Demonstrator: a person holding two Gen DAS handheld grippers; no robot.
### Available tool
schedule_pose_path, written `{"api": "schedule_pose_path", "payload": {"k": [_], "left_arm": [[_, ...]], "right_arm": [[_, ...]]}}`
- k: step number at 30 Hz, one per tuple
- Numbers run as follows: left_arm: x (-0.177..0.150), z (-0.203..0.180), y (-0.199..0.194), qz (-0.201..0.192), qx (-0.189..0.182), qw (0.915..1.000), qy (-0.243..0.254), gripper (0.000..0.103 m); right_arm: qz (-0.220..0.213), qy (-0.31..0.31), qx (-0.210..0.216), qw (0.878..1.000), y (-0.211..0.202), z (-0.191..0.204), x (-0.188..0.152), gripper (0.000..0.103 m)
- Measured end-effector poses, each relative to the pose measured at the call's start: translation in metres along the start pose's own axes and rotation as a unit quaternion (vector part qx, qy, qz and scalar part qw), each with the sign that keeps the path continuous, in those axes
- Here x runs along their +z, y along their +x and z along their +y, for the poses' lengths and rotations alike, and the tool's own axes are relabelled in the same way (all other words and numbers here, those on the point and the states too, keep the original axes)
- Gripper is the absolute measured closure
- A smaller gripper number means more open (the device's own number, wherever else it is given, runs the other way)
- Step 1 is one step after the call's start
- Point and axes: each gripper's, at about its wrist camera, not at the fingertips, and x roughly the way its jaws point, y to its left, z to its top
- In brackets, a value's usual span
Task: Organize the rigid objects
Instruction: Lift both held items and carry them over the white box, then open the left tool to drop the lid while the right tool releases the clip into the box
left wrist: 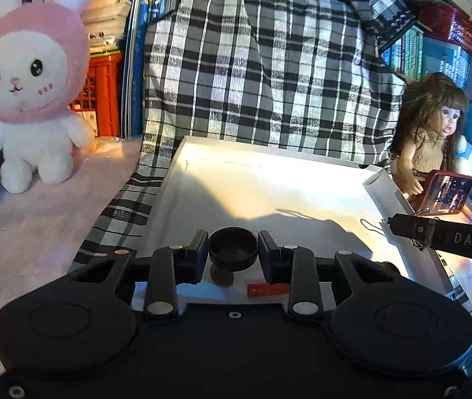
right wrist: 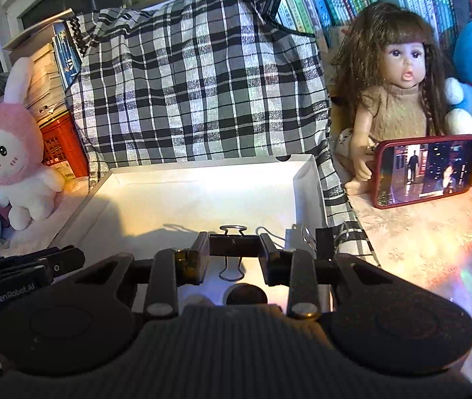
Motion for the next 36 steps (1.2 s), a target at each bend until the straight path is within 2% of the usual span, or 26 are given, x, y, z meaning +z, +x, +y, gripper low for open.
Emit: {"api": "schedule_pose_path", "payload": {"k": [9, 20, 36], "left_arm": [[0.016, -0.003, 0.031, 0.030, -0.001, 0.9996, 0.003, 0.072], [0.007, -0.009, 0.048, 0.047, -0.005, 0.9987, 0.020, 0.072], [-0.003, -0.013, 0.051, 0.047, -0.007, 0.9983, 0.033, 0.072]], "right_arm": [[0.036, -0.002, 0.011, 0.999, 0.029, 0.007, -0.002, 0.067], [0.051, -0.016, 0.011, 0.999, 0.046, 0.016, -0.009, 0.066], [0.044, -0.030, 0.010, 0.999, 0.048, 0.017, -0.017, 0.067]]}}
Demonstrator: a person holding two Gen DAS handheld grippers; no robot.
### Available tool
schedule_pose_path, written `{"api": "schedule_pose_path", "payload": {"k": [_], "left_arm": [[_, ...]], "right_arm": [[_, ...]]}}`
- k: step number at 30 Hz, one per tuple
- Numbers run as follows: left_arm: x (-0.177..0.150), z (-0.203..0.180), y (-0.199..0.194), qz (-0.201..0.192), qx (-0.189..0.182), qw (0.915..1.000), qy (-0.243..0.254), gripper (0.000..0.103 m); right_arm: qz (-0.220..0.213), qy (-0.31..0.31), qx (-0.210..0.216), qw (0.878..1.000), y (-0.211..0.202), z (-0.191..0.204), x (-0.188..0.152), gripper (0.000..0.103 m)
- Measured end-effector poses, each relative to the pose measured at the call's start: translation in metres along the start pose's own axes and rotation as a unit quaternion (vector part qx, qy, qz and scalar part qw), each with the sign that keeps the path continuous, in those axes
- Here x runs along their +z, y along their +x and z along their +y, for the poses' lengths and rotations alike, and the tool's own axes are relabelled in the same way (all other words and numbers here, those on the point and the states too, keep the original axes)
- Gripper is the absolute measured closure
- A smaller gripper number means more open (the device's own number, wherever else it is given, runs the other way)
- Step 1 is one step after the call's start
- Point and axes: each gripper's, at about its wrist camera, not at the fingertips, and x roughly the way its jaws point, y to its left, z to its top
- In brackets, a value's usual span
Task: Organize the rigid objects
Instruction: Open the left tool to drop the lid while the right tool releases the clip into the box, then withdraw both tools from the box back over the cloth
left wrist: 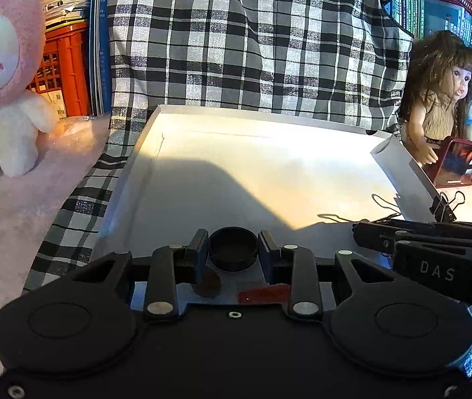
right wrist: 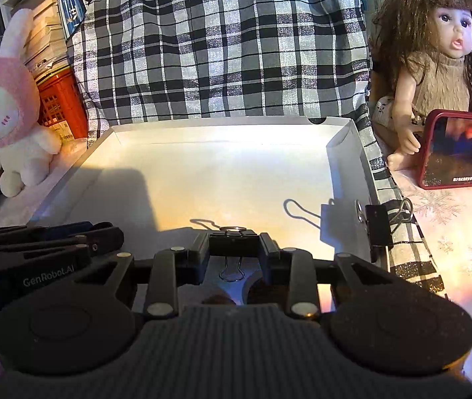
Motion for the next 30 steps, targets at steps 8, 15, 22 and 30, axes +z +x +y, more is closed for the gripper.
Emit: {"api": "schedule_pose_path", "payload": {"k": [8, 15, 22, 30], "left_arm": [[-0.003, 0.001, -0.010, -0.014, -0.006, 0.9999, 0.001, 0.062], [-0.007, 0.004, -0.031, -0.038, -0.010, 0.9992, 0.007, 0.044], [-0.017, 0.007, -0.054, -0.051, -0.013, 0.9986, 0.001, 0.033], [-0.037, 0.004, -0.086, -0.068, -0.025, 0.9974, 0.006, 0.027]], "right_arm": [[-0.009, -0.001, 0.003, 1.000, -0.006, 0.000, -0.002, 0.053], [-0.030, -0.008, 0.009, 0.999, -0.023, -0.002, -0.005, 0.040], [-0.054, -0.015, 0.013, 0.998, -0.046, -0.004, -0.010, 0.030], [-0.082, -0.040, 0.014, 0.996, -0.077, -0.004, -0.025, 0.022]]}}
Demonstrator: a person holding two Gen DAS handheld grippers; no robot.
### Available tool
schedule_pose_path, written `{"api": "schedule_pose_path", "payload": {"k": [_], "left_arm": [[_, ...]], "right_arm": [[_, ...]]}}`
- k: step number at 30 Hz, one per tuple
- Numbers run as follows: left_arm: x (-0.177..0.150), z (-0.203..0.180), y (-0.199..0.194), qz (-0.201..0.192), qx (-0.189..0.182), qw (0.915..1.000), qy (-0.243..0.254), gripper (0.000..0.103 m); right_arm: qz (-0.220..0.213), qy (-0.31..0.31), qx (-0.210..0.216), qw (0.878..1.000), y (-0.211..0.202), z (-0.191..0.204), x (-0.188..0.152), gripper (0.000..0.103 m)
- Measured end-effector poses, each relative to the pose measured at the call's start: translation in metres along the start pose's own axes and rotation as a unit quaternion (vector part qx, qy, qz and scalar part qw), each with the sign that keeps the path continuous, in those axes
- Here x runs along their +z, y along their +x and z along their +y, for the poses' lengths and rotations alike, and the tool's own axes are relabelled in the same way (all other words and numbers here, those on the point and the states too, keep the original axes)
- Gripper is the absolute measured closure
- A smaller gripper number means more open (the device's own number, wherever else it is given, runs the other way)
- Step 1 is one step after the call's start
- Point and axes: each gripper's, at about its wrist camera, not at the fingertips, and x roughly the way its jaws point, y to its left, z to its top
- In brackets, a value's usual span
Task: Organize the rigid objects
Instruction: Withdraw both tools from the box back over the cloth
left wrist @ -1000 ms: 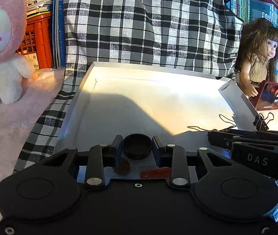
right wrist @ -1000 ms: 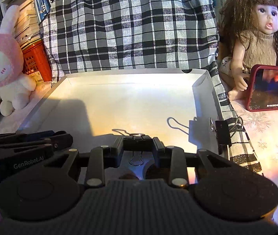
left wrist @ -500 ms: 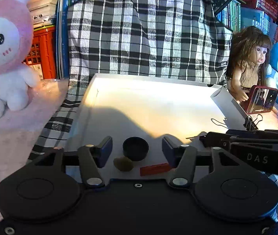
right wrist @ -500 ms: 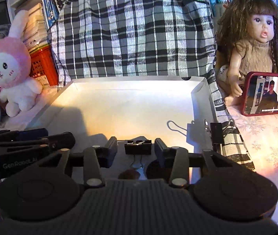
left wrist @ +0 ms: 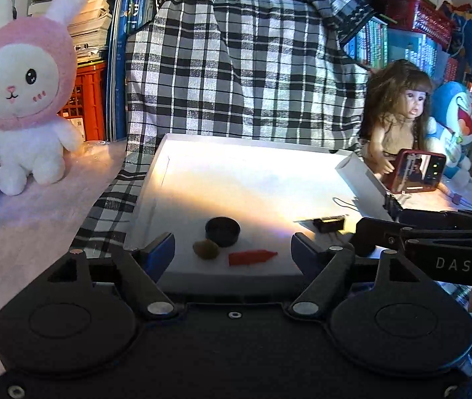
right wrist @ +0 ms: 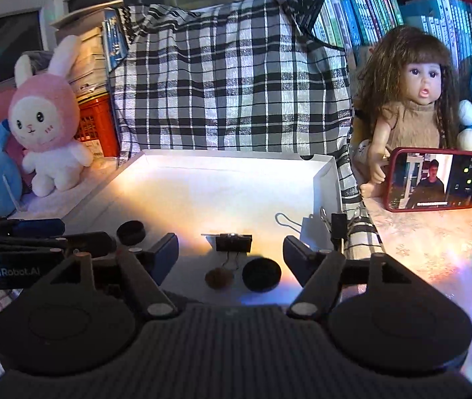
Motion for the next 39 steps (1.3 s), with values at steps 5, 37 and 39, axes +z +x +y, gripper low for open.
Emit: {"api": "schedule_pose_path", "payload": {"k": [5, 37, 39], "left_arm": [[-0.013, -0.006, -0.020, -0.005, -0.006, 0.9999, 0.009, 0.026], [-0.105, -0.034, -0.112, -0.036, 0.009, 0.9987, 0.036, 0.019], [-0.110, -0.033, -0.115, -0.035, 0.011, 0.9987, 0.036, 0.019]], "right_arm": [[-0.007, -0.004, 0.004, 1.000, -0.018, 0.002, -0.010, 0.018], [-0.053, -0.077, -0.003, 0.996, -0.103, 0.014, -0.082, 0.007], [-0.051, -0.077, -0.004, 0.996, -0.104, 0.013, -0.086, 0.007]]}}
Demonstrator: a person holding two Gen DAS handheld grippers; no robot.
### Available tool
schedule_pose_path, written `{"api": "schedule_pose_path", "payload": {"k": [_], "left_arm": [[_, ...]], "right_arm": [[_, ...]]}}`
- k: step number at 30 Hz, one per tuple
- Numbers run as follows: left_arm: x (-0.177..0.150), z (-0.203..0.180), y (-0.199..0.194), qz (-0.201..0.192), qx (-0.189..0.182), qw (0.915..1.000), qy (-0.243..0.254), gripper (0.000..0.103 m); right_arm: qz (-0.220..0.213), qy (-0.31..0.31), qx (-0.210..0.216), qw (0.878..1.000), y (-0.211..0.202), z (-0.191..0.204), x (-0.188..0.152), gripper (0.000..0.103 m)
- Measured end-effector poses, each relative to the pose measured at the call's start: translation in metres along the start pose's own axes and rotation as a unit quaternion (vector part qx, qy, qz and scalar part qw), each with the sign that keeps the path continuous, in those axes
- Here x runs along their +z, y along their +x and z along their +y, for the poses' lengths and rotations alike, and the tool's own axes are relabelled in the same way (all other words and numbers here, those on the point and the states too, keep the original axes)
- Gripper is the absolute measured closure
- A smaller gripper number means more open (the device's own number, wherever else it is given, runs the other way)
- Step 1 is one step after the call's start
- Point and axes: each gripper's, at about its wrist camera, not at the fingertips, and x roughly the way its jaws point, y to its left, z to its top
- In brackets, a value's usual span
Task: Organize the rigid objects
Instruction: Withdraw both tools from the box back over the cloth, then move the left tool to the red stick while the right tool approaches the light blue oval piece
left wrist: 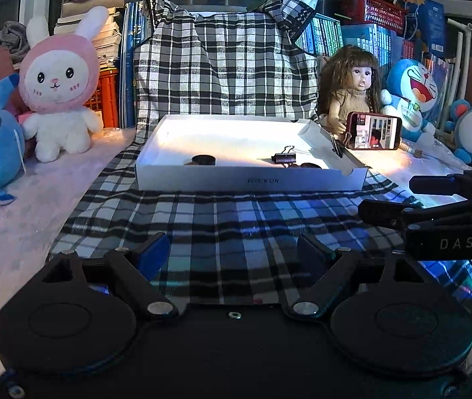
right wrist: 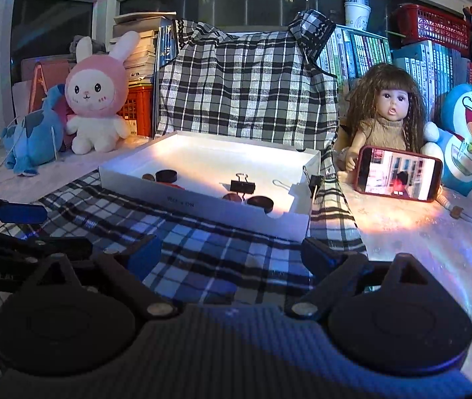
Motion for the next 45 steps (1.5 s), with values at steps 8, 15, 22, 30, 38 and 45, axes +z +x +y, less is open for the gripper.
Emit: {"api": "schedule_pose_path", "payload": {"k": [8, 15, 22, 30, 38, 45], "left_arm": [[-0.018, -0.003, -0.014, -0.004, 0.013, 0.9998, 0.013, 0.019], [-0.035, -0.002, -0.026, 0.001, 0.019, 0.9996, 0.019, 0.019], [-0.049, 0.002, -0.040, 0.008, 0.015, 0.9998, 0.014, 0.028], [-0.056, 0.005, -0.047, 0.021, 0.009, 0.9997, 0.012, 0.054], [-0.054, 0.009, -0.038, 0.024, 0.033, 0.9992, 0.004, 0.056], [-0.052, 0.014, -0.030, 0.021, 0.057, 0.9981, 0.001, 0.055]], "right_arm": [[-0.002, -0.004, -0.002, 1.000, -0.017, 0.000, -0.013, 0.007], [0.001, -0.007, -0.010, 1.000, -0.032, -0.001, -0.026, 0.007], [0.006, 0.000, -0.007, 1.000, -0.046, -0.003, -0.039, 0.009], [0.017, -0.007, 0.006, 1.000, -0.061, 0.000, -0.050, 0.025], [0.040, -0.045, 0.017, 0.998, -0.057, 0.017, -0.060, 0.035], [0.047, -0.042, -0.007, 0.998, -0.049, 0.014, -0.059, 0.035]]}}
